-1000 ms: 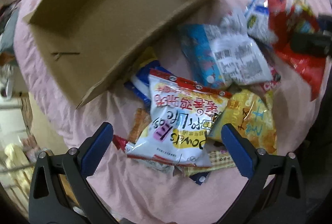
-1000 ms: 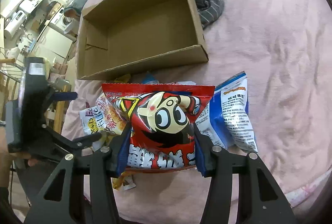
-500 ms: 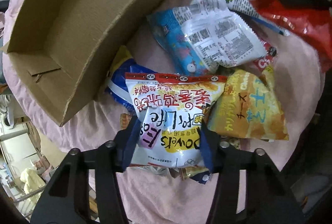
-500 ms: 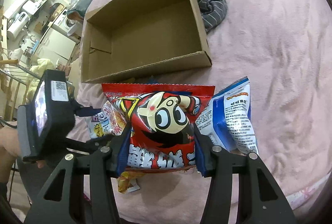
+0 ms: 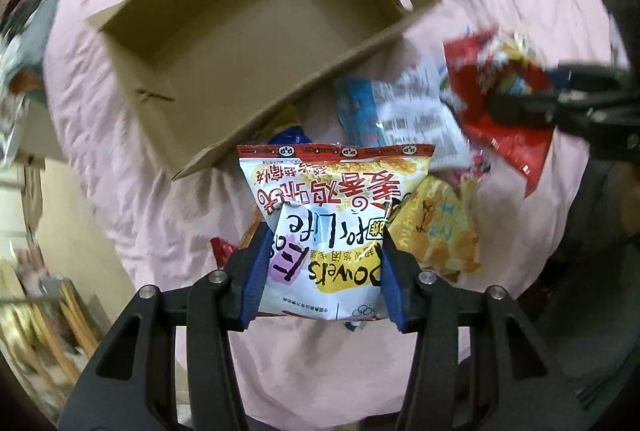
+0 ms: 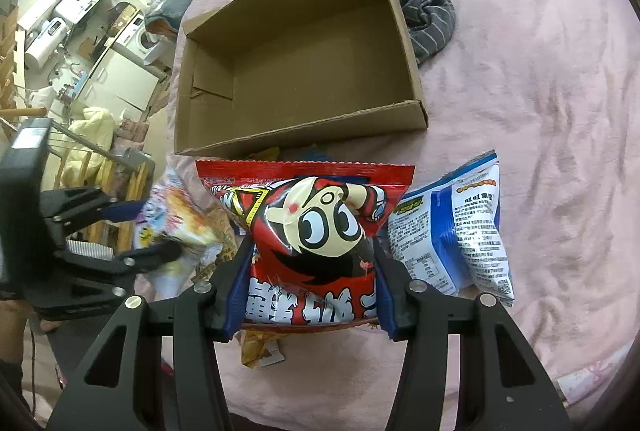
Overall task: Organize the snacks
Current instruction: 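Lift both held bags and carry them over the cardboard box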
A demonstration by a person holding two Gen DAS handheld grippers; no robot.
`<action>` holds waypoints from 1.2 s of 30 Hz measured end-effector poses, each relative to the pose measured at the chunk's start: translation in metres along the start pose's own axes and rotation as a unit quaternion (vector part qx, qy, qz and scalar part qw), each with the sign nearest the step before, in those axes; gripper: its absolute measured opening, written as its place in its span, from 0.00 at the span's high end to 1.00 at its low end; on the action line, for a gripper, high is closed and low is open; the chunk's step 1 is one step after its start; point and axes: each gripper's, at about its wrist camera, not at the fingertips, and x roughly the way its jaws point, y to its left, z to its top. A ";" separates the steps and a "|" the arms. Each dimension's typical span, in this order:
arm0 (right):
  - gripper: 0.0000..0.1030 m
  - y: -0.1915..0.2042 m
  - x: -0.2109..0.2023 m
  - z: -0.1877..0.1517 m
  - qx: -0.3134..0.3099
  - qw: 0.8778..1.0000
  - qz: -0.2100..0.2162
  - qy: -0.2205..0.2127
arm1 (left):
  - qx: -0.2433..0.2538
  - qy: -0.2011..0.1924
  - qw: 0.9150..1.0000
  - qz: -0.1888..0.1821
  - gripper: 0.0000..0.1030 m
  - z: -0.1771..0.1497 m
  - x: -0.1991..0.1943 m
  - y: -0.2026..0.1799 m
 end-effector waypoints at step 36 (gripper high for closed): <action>0.48 0.013 -0.039 0.061 -0.003 0.983 -0.006 -0.181 | -0.274 -0.235 0.932 0.048 0.56 0.024 -0.059 0.092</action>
